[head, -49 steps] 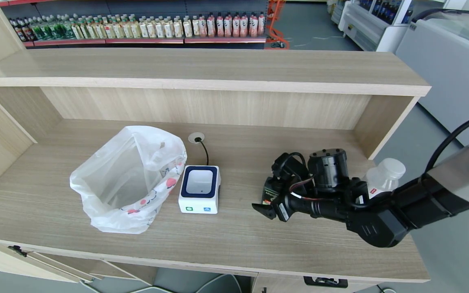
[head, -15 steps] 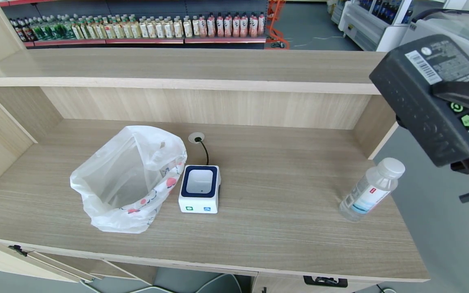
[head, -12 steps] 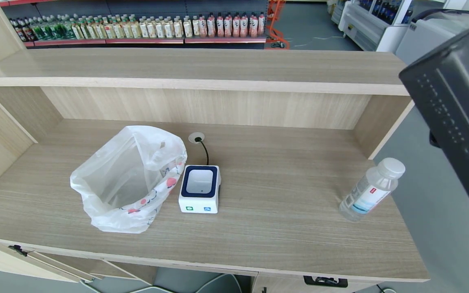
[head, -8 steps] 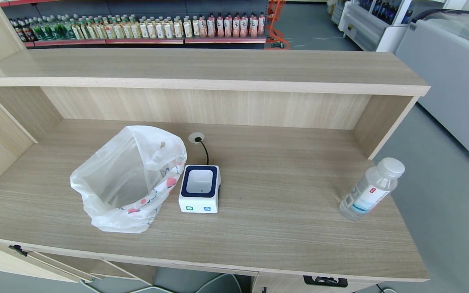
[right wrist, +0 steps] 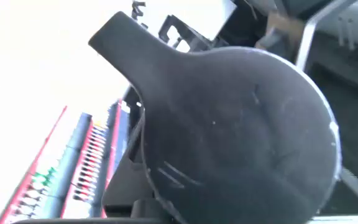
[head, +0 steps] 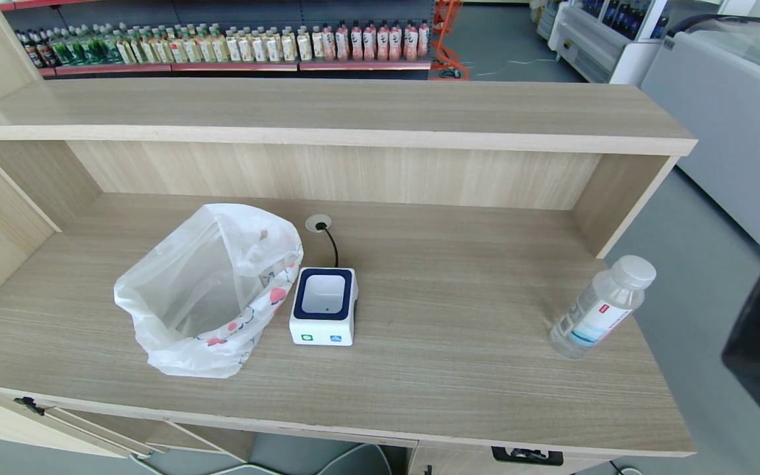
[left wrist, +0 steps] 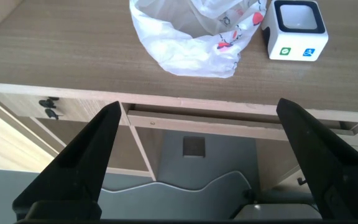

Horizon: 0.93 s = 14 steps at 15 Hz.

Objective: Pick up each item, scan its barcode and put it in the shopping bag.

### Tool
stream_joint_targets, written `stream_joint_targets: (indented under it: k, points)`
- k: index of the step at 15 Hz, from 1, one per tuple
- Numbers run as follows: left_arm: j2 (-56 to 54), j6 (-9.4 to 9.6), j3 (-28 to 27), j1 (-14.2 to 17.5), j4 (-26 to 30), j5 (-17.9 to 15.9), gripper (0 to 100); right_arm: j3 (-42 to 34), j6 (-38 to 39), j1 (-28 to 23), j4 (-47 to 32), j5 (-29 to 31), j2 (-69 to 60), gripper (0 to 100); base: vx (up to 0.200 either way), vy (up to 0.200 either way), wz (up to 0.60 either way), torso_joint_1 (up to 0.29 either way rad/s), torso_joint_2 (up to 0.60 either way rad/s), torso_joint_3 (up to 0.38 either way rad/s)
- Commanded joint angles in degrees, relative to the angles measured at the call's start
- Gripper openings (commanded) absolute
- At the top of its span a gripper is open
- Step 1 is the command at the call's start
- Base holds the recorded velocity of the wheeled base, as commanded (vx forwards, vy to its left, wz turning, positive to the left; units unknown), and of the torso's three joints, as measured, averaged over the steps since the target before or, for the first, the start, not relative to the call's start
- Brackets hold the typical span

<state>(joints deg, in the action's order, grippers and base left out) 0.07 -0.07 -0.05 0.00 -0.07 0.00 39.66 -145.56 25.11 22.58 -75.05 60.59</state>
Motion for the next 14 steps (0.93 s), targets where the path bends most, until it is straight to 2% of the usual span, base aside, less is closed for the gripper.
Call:
stream_joint_targets:
  k: [1, 2, 14]
  points:
    - [0.0, -0.01, 0.0, 0.0, 0.0, 0.0, 100, 2.6, -6.1, 0.0, -11.0, -0.4, -1.3, 0, 0.000, 0.000, 0.00, 0.000, 0.00, 0.000]
    - [0.0, -0.01, 0.0, 0.0, 0.0, 0.0, 100, 3.1, -7.8, 0.0, -13.3, -0.4, -1.6, 0, 0.000, 0.000, 0.00, 0.000, 0.00, 0.000]
    - [0.0, -0.01, 0.0, 0.0, 0.0, 0.0, 100, 4.4, -7.8, 0.1, -14.0, -0.4, -1.7, 0, 0.000, 0.000, 0.00, 0.000, 0.00, 0.000]
